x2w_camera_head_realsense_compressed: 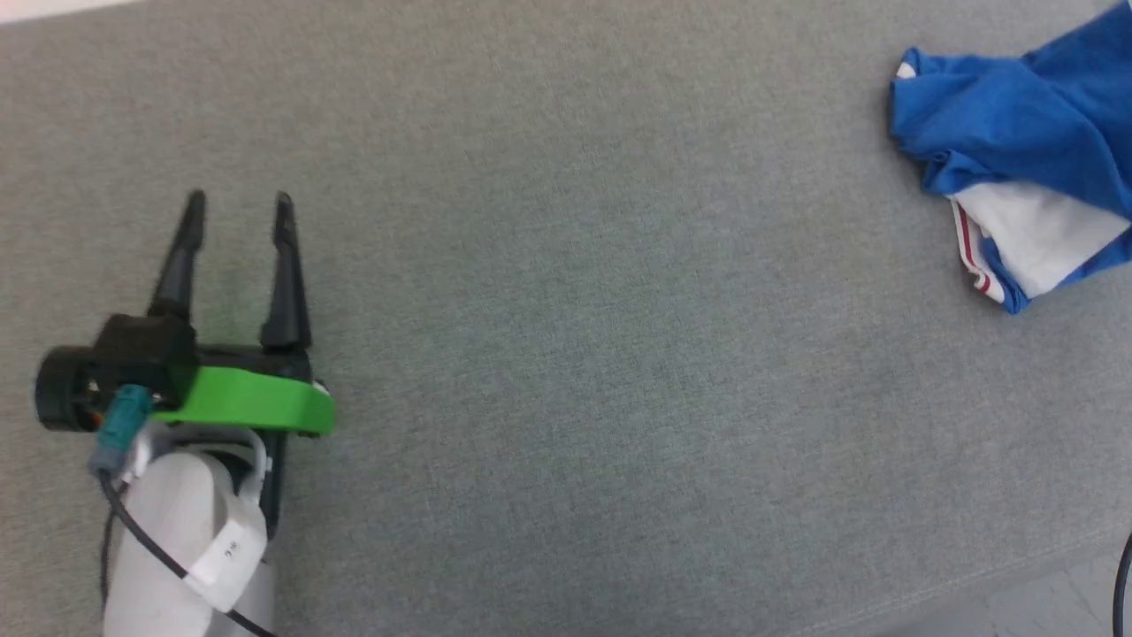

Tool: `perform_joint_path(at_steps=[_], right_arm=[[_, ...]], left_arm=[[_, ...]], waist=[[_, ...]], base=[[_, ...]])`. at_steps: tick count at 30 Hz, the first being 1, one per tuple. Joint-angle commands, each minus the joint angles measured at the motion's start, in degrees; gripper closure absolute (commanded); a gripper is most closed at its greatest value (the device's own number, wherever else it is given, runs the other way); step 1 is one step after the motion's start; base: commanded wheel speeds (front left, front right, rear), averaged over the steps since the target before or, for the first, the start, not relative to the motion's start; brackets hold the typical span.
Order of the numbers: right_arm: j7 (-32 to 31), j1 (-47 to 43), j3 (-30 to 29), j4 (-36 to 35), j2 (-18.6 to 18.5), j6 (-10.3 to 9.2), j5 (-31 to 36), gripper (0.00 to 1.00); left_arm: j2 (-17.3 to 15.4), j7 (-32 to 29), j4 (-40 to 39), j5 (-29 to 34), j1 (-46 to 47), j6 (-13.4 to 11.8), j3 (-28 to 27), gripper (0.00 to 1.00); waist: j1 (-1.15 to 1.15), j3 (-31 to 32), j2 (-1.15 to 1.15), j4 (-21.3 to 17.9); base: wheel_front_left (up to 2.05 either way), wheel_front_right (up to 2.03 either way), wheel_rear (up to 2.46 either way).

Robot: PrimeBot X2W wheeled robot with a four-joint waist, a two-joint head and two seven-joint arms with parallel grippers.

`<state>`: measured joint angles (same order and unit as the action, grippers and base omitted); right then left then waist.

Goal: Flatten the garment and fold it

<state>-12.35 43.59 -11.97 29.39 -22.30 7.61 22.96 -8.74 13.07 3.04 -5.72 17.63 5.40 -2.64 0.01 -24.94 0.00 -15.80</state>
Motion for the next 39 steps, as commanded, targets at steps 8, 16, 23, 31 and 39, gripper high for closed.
perform_joint_path(at_steps=[8,16,23,31,39], right_arm=[[6.72,-8.27,-4.02,-3.66,4.42,-0.12,-5.64,0.0],[10.32,-21.01,-1.82,-13.83,10.43,-0.12,-16.27,0.0],[14.2,-36.23,4.22,-28.3,15.91,-0.12,-23.9,0.0],[17.86,-42.81,8.98,-31.6,18.78,-0.12,-26.63,0.0],[19.4,-43.77,9.05,-28.48,19.37,-0.12,-27.22,0.0]], left_arm=[[2.44,1.5,4.99,-1.99,-3.78,-0.79,0.9,0.0],[3.59,1.8,8.5,-3.55,-7.63,-0.64,1.93,0.0],[3.63,1.89,11.33,-4.56,-10.3,-0.3,2.39,0.0],[4.16,1.92,12.96,-5.25,-10.9,0.01,3.2,0.0],[4.62,1.92,13.16,-5.43,-11.83,0.2,3.52,0.0]], waist=[[-0.01,13.23,0.0,7.06],[-0.01,20.15,0.0,11.19],[-0.01,23.92,0.0,14.61],[-0.01,24.63,0.0,16.99],[-0.01,24.88,0.0,18.12]], base=[[0.0,0.0,0.0],[0.0,0.0,0.0],[0.0,0.0,0.0],[0.0,0.0,0.0],[0.0,0.0,0.0]])
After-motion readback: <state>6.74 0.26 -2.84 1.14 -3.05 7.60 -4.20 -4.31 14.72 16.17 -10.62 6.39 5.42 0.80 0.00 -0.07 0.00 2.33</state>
